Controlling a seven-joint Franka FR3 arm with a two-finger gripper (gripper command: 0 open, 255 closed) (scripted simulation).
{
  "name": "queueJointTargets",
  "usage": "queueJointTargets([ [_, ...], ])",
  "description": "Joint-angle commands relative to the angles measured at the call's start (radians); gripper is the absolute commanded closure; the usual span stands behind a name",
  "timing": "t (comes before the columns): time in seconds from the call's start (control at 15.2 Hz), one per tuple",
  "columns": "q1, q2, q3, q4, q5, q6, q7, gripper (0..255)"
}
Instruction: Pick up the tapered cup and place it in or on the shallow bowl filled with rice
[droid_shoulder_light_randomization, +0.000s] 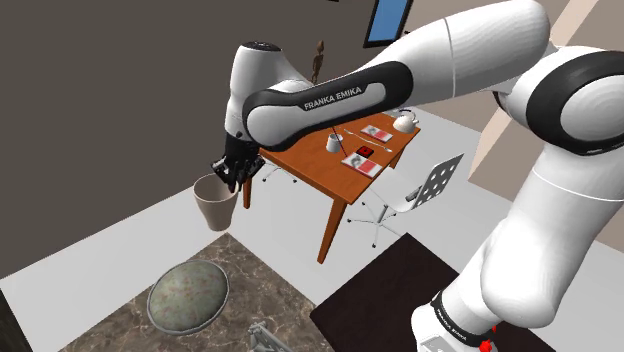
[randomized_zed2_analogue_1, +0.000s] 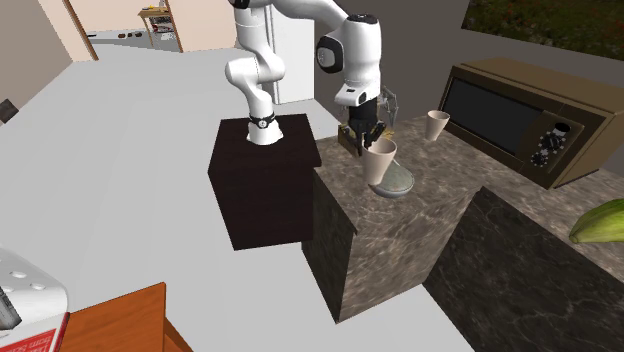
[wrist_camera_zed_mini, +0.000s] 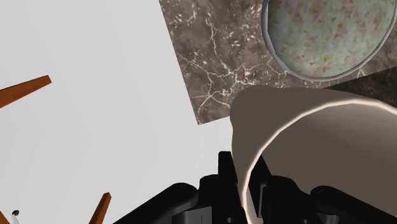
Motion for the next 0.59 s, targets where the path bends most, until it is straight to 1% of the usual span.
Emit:
queueJointTargets([
  [0.0, -0.002, -0.014, 0.001, 0.014, 0.006, -0.026, -0.004, 255],
  [0.07, -0.002, -0.016, 0.001, 0.017, 0.007, -0.032, -0.004, 255],
  [0.53, 0.082, -0.066, 0.061, 0.032, -0.005, -0.092, 0.147, 255],
])
